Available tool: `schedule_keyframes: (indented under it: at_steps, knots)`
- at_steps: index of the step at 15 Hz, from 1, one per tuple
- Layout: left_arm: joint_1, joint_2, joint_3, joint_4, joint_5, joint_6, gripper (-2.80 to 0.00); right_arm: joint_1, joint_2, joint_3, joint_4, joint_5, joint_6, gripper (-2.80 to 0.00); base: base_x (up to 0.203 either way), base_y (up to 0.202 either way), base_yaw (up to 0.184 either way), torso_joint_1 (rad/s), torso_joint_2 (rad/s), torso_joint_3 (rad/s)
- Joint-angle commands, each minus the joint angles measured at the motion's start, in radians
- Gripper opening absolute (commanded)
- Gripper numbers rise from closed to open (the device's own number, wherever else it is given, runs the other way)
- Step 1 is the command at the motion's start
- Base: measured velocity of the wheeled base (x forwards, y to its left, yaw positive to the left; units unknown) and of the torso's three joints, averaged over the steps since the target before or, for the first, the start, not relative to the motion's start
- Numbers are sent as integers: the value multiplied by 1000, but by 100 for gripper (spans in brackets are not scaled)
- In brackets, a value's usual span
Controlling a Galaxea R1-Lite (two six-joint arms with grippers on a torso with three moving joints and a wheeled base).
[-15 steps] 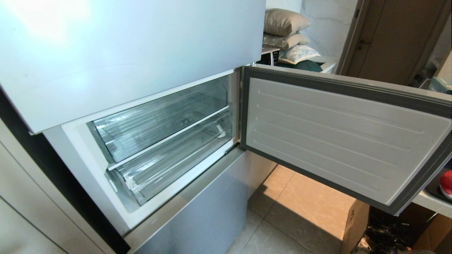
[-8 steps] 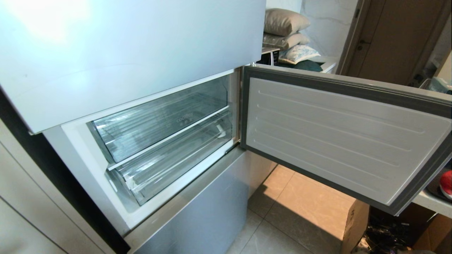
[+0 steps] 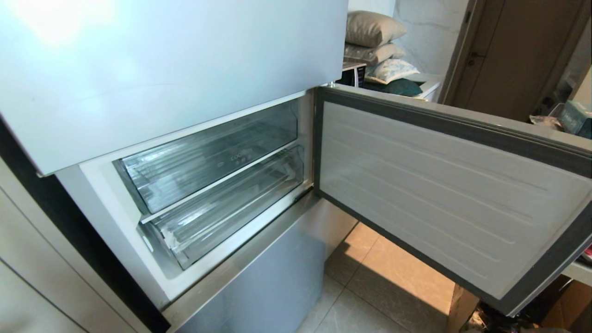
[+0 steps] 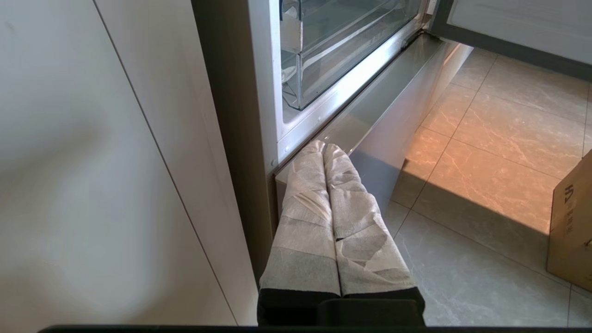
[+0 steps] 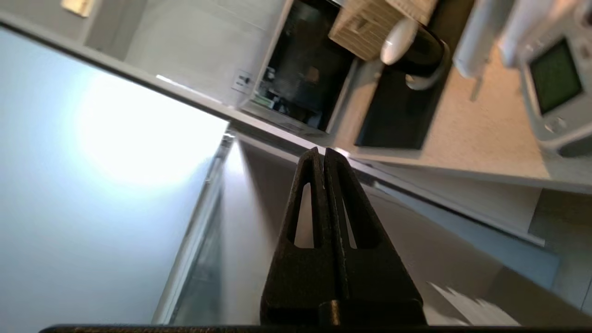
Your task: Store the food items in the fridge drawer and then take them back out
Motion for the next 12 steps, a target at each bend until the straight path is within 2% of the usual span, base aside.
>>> schedule_keyframes:
  at_steps: [1,3,4,5,6,8,9,10,12]
  knots:
    - [0,0,0,0,1,0,-280,0,-217,-47,-9,-8,72,-280,0,0,0,0,0,0]
    - [0,0,0,0,0,0,-280,-2,-293,-217,-12,-83,207,-280,0,0,0,0,0,0]
    - [0,0,0,0,0,0,-280,-9,-307,-269,-11,-156,215,-280,0,0,0,0,0,0]
    - [0,0,0,0,0,0,-280,-20,-314,-277,-1,-235,164,-280,0,0,0,0,0,0]
    - [0,0,0,0,0,0,-280,-32,-317,-248,12,-318,77,-280,0,0,0,0,0,0]
    - [0,0,0,0,0,0,-280,-49,-323,-70,32,-584,-205,-280,0,0,0,0,0,0]
    - [0,0,0,0,0,0,-280,-53,-328,28,36,-682,-292,-280,0,0,0,0,0,0]
    - [0,0,0,0,2,0,-280,-42,-335,127,40,-740,-351,-280,0,0,0,0,0,0]
    - [0,0,0,0,0,0,-280,88,-337,241,44,-785,-407,-280,0,0,0,0,0,0]
